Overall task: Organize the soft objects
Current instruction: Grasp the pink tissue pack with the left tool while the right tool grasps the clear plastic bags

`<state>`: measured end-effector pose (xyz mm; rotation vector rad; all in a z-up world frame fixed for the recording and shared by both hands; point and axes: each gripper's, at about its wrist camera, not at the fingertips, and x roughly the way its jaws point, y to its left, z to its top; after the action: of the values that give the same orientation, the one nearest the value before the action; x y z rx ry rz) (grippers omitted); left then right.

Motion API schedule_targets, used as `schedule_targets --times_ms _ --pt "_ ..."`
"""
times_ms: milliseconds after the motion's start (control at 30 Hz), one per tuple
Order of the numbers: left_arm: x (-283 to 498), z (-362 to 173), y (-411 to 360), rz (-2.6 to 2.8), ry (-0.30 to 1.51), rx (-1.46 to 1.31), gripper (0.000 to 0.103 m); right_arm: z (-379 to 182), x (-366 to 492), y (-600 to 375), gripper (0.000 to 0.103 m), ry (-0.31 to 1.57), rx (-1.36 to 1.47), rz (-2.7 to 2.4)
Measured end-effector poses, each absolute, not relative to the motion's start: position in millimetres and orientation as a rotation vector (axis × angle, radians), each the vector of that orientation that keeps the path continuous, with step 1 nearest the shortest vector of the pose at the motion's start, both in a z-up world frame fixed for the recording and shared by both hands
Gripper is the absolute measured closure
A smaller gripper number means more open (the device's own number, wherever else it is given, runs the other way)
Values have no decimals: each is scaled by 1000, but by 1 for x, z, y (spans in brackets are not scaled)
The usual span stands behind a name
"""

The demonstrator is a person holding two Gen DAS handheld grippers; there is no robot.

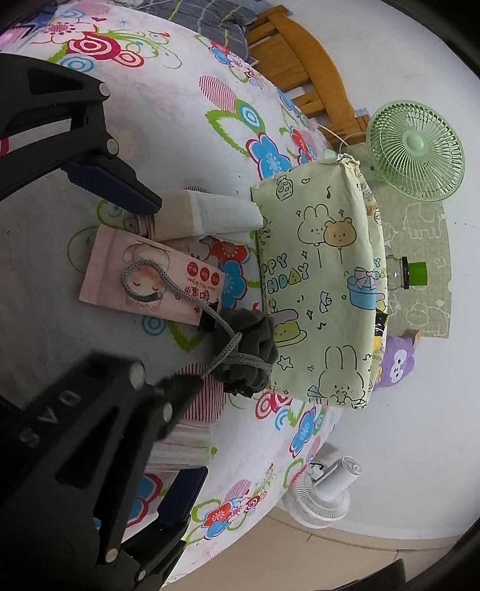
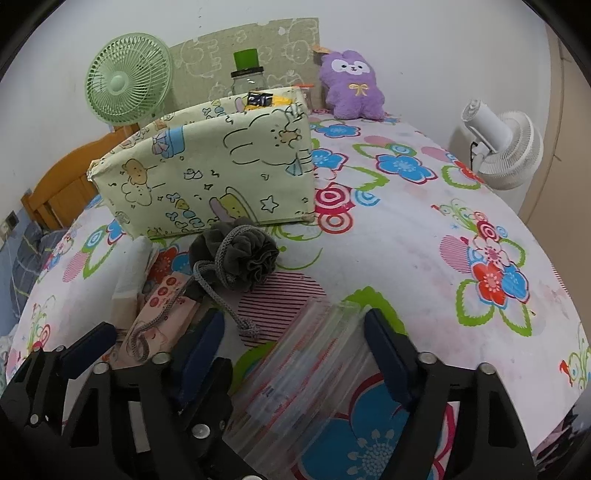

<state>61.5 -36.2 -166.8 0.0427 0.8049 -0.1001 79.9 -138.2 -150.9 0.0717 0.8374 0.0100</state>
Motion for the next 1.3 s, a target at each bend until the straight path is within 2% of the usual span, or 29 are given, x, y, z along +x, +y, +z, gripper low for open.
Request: schedule_targets --times_ms 667,700,733,767,1133,1200,1300 --pt "55 -172 -28 -110 818 31 8 -155 69 -131 30 853 72 -39" --pt "55 -172 -27 -115 821 23 8 -155 70 -131 35 848 75 -29" --pt "56 -172 -27 -109 822 24 7 -154 70 -130 54 845 73 -34" --pt "56 -172 -27 -96 815 28 8 -154 71 -129 59 845 63 -42" --pt "66 -170 -24 -79 804 22 8 -152 81 -131 70 831 79 -19" --pt "72 -172 -23 -86 825 1 10 -150 82 -132 70 826 84 -15" --pt "74 -171 -25 -72 820 9 18 -150 84 -135 70 826 97 -14"
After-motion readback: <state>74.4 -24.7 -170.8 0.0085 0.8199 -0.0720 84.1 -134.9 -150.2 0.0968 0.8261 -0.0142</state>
